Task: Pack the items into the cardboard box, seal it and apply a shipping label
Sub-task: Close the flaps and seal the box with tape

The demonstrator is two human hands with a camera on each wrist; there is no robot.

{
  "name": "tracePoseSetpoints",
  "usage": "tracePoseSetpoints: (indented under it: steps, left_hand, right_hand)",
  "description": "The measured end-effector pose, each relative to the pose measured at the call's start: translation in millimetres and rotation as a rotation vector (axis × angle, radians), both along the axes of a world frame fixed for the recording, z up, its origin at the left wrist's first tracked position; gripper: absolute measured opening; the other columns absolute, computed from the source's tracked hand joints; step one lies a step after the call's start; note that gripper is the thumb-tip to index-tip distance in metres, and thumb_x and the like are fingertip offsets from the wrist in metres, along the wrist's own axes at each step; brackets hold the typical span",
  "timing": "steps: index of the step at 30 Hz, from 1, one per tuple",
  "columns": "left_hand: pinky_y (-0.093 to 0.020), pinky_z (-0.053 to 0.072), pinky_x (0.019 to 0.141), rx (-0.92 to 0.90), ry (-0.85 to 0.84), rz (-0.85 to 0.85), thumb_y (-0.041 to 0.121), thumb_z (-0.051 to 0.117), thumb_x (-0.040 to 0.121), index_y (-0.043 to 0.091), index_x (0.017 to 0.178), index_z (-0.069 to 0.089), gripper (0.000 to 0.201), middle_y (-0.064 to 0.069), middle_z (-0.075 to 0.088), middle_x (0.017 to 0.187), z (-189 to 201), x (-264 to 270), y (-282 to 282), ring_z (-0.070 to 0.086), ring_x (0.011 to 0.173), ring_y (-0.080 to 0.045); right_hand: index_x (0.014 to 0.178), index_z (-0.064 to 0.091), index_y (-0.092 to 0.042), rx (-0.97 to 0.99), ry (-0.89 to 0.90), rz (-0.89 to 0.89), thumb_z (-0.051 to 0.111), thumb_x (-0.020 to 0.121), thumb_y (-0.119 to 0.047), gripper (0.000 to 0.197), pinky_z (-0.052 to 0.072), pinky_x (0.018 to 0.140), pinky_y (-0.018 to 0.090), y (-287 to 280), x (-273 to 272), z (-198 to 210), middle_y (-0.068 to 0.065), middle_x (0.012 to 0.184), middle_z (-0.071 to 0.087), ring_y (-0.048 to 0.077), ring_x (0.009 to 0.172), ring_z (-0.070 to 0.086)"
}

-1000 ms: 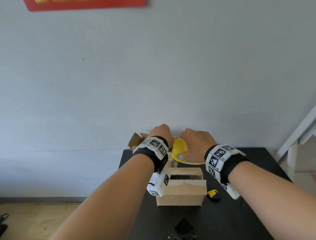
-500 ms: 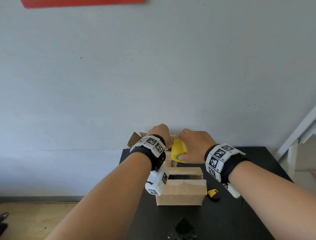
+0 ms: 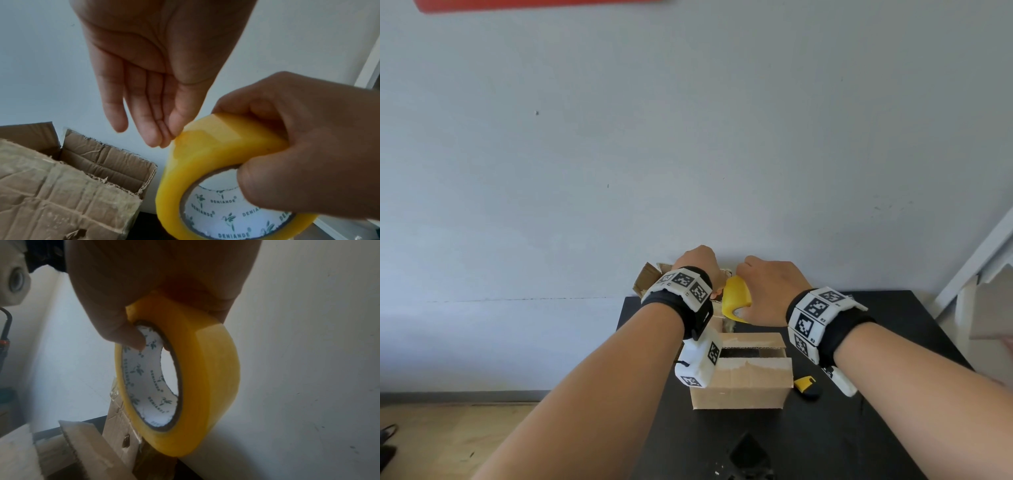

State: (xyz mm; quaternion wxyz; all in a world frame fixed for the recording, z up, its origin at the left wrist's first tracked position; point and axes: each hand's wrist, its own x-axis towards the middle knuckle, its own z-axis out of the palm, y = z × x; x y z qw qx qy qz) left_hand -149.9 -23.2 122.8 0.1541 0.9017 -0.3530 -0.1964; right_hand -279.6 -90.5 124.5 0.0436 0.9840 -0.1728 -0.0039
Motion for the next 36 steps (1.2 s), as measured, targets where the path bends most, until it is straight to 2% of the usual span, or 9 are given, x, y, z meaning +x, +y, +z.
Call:
tracePoseSetpoints:
  steps: [2, 4, 16, 21, 24, 28, 30, 33, 36]
  left_hand:
    - [-0.034, 0.06, 0.078, -0.019, 0.057, -0.021, 0.012, 0.064, 0.085, 0.003, 0.089, 0.074, 0.015, -0.007, 0.076, 0.082, -1.6, 2.9, 2.3, 0.073, 0.08, -0.017]
    - [-0.033, 0.059, 0.079, -0.043, 0.079, -0.027, 0.015, 0.062, 0.088, 0.002, 0.092, 0.074, 0.018, -0.007, 0.076, 0.083, -2.7, 3.7, 4.5, 0.072, 0.077, -0.015]
    - [-0.033, 0.059, 0.075, -0.06, -0.033, -0.008, 0.019, 0.059, 0.083, 0.004, 0.088, 0.071, 0.02, -0.009, 0.073, 0.087, -7.9, -0.5, 0.7, 0.07, 0.084, -0.023]
    - [-0.037, 0.06, 0.075, -0.13, 0.086, 0.084, 0.016, 0.061, 0.081, 0.0, 0.089, 0.072, 0.021, -0.011, 0.074, 0.081, -15.1, -0.6, -2.7, 0.072, 0.078, -0.025]
    - [-0.029, 0.057, 0.072, -0.174, 0.18, 0.155, 0.009, 0.062, 0.077, 0.005, 0.075, 0.066, 0.006, -0.009, 0.071, 0.075, -13.1, -1.0, -4.2, 0.068, 0.068, -0.024]
    - [-0.039, 0.06, 0.077, -0.306, 0.329, 0.233, 0.004, 0.062, 0.083, 0.004, 0.085, 0.066, 0.004, -0.018, 0.073, 0.092, -8.9, -0.6, -5.4, 0.073, 0.083, -0.028]
    - [-0.04, 0.06, 0.078, -0.351, 0.384, 0.249, 0.003, 0.062, 0.085, 0.002, 0.09, 0.066, 0.007, -0.018, 0.073, 0.096, -7.6, 0.6, -4.0, 0.072, 0.085, -0.028]
    - [-0.037, 0.06, 0.078, -0.398, 0.424, 0.256, 0.003, 0.062, 0.085, 0.0, 0.097, 0.069, 0.014, -0.016, 0.072, 0.092, -9.4, 3.8, -2.1, 0.071, 0.084, -0.027]
    - [-0.037, 0.059, 0.08, -0.422, 0.456, 0.271, 0.003, 0.065, 0.085, 0.003, 0.089, 0.071, 0.008, -0.014, 0.07, 0.085, -11.1, 2.6, 0.7, 0.07, 0.082, -0.026]
  right_hand:
    - [0.114, 0.05, -0.019, 0.009, 0.001, 0.008, 0.058, 0.08, -0.052, 0.049, 0.039, 0.071, 0.03, -0.7, -1.1, -0.3, -0.002, 0.112, 0.052, 0.023, 0.094, 0.06]
    - [0.115, 0.051, -0.018, 0.014, -0.002, 0.014, 0.059, 0.08, -0.052, 0.049, 0.04, 0.071, 0.03, -0.6, -2.2, -0.7, -0.002, 0.113, 0.052, 0.023, 0.095, 0.06]
    - [0.111, 0.051, -0.02, 0.056, -0.003, -0.036, 0.058, 0.079, -0.056, 0.049, 0.04, 0.07, 0.03, -2.7, 0.7, -4.4, -0.003, 0.109, 0.052, 0.021, 0.092, 0.058]
    - [0.11, 0.051, -0.02, 0.06, -0.025, -0.062, 0.059, 0.08, -0.055, 0.047, 0.037, 0.069, 0.03, -2.5, 2.0, -5.0, -0.004, 0.109, 0.051, 0.021, 0.092, 0.058]
    - [0.111, 0.051, -0.019, 0.04, -0.029, -0.077, 0.059, 0.082, -0.053, 0.045, 0.038, 0.068, 0.03, -1.7, 3.3, -4.0, -0.003, 0.11, 0.051, 0.02, 0.091, 0.059]
    - [0.109, 0.051, -0.017, -0.001, -0.025, -0.07, 0.059, 0.082, -0.046, 0.04, 0.04, 0.066, 0.031, 1.2, 8.3, -1.7, 0.0, 0.109, 0.051, 0.022, 0.088, 0.06]
    - [0.107, 0.051, -0.017, -0.001, -0.035, -0.072, 0.06, 0.081, -0.042, 0.037, 0.04, 0.065, 0.03, 1.7, 9.7, -0.1, 0.0, 0.107, 0.051, 0.021, 0.083, 0.058]
    - [0.104, 0.051, -0.016, 0.015, -0.044, -0.084, 0.062, 0.081, -0.04, 0.035, 0.041, 0.064, 0.03, 1.3, 10.0, 1.0, 0.001, 0.105, 0.05, 0.019, 0.074, 0.049]
    - [0.102, 0.051, -0.016, 0.022, -0.06, -0.086, 0.062, 0.081, -0.039, 0.033, 0.039, 0.064, 0.03, 2.5, 11.1, 1.4, 0.002, 0.105, 0.05, 0.019, 0.072, 0.047]
